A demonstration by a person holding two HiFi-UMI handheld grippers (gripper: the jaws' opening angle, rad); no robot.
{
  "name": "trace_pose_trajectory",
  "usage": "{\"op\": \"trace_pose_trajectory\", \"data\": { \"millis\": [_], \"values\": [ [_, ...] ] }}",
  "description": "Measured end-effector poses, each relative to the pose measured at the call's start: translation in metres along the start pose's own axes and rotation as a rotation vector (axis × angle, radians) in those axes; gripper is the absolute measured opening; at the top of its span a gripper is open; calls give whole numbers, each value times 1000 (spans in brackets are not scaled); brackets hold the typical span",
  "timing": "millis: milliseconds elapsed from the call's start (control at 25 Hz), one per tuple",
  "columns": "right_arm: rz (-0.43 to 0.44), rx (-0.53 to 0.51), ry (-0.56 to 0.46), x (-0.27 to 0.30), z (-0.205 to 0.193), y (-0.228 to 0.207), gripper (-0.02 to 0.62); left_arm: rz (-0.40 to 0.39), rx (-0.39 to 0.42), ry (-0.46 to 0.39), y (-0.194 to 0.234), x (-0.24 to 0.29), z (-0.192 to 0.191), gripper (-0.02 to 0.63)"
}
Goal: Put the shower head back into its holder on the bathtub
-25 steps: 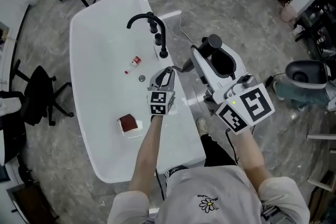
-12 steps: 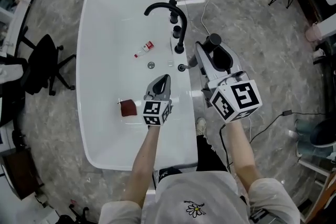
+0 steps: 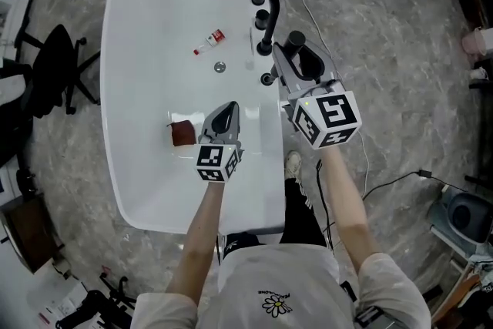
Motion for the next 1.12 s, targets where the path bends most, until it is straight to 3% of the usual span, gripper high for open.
{"op": "trace_pose_trajectory", "data": {
  "millis": [280, 680, 1120],
  "values": [
    [40, 7, 77, 25, -47, 5, 140, 28, -53, 7, 15, 5, -14, 2],
    [-9, 46, 212, 44, -110, -15, 140, 43, -98, 42, 23, 3, -35, 2],
    [-26, -4, 369, 48, -164, -7, 140, 48, -119, 54, 28, -1, -43, 2]
  ]
}}
Point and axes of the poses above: the fingertips, and each gripper's own axes: x forward along the fingers, y to its left, z out of its top, the point moved 6 cm from there along -x, backward along the fingers, and after that the axes turned 3 degrees about -x, right-handed, at the moved point
